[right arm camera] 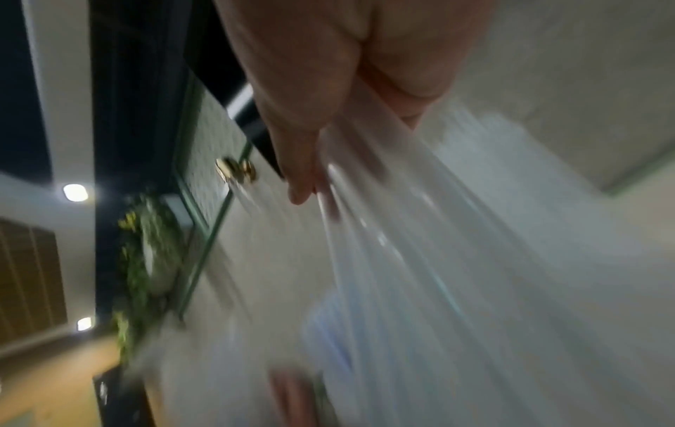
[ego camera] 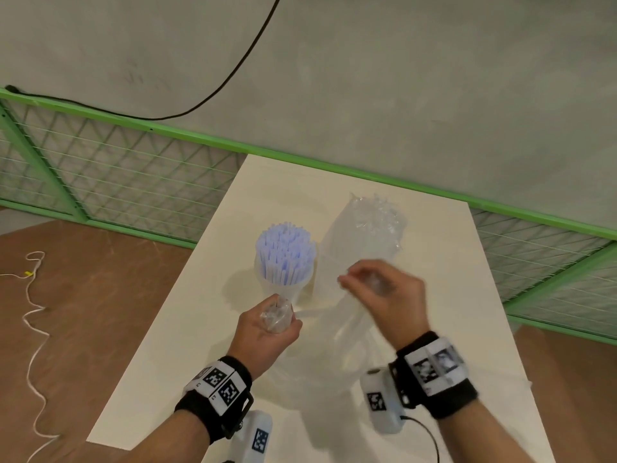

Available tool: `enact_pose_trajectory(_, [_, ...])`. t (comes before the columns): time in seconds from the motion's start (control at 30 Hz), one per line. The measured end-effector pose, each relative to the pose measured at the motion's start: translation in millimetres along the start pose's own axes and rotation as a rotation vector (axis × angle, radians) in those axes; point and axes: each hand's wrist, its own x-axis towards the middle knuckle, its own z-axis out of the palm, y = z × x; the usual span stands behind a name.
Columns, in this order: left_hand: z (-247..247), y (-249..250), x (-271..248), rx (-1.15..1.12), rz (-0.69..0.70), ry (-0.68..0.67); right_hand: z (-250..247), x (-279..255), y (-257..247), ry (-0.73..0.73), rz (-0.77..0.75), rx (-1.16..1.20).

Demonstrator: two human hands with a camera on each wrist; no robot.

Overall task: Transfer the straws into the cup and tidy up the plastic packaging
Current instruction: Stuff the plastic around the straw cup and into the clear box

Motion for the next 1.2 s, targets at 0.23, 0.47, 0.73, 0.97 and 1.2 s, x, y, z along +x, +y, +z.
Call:
enact_pose_trajectory(0.23, [1.3, -2.0, 2.4, 0.048, 0.016, 0.005, -94.7, 93.1, -62.5, 0.45, -0.132, 0.299])
enact_pose_trajectory(0.47, [1.0, -3.8, 3.1, 0.003, -0.001, -0.024, -86.3, 123.2, -15.0, 0.46, -0.018, 0.247])
enact_pose_trajectory(0.73, [1.1, -4.0, 4.3, -0.004, 0.0, -0.03, -88.8, 143.1, -19.5, 0.223, -0.101, 0.155])
enact_pose_trajectory(0.97, [1.5, -1.5, 3.9, -0.001, 0.007, -0.026, -65.9, 146.3, -6.0, -0.066, -0.167, -0.08])
enact_pose_trajectory(1.2, [1.0, -1.7, 1.6, 0.017, 0.022, -0.014, -38.5, 122.9, 23.2, -0.262, -0.504, -0.611])
